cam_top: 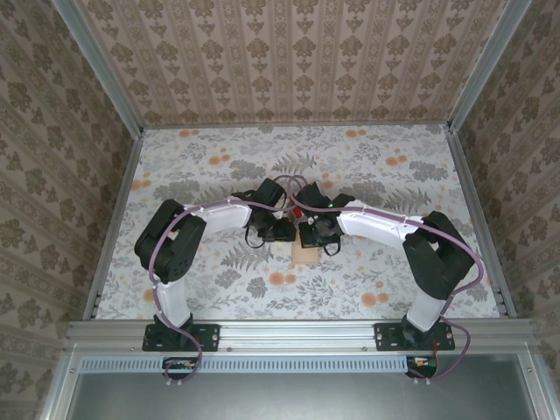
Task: Put the credit cards into the card holder
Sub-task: Close the button on the card holder.
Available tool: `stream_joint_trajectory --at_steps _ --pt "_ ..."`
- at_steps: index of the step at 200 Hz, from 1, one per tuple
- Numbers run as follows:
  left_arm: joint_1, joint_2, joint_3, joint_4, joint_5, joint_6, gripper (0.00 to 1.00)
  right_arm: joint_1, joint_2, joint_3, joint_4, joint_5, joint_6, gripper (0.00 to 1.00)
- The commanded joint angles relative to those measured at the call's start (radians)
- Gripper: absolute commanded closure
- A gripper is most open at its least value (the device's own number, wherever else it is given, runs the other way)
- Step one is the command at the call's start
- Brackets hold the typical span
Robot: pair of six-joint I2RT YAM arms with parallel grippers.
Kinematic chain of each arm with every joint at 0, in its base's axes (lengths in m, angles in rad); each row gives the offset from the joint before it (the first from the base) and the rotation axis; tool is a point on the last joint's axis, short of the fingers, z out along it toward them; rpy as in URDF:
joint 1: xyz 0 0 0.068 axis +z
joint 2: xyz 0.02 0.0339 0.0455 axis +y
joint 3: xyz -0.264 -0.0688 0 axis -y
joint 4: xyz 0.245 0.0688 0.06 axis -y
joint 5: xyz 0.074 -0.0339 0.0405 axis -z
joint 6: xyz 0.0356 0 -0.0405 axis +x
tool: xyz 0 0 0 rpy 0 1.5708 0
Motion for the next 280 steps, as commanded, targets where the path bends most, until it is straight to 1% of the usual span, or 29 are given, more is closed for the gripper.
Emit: stream_joint_trajectory --at_steps 1,128,280 --pt "-0.011 0.027 -0.004 -0.020 -0.010 0.003 0.69 -0.002 0.025 0.018 0.001 -0.023 -0.010 0.97" --pt "-0.009 0.036 -0.007 -0.017 -0.008 0.005 0.70 -0.002 0.086 0.038 -0.002 -0.037 -0.019 0.96" --pt "-0.007 0.038 -0.017 -0.009 -0.010 0.000 0.70 0.012 0.163 0.033 -0.078 0.010 -0.024 0.96"
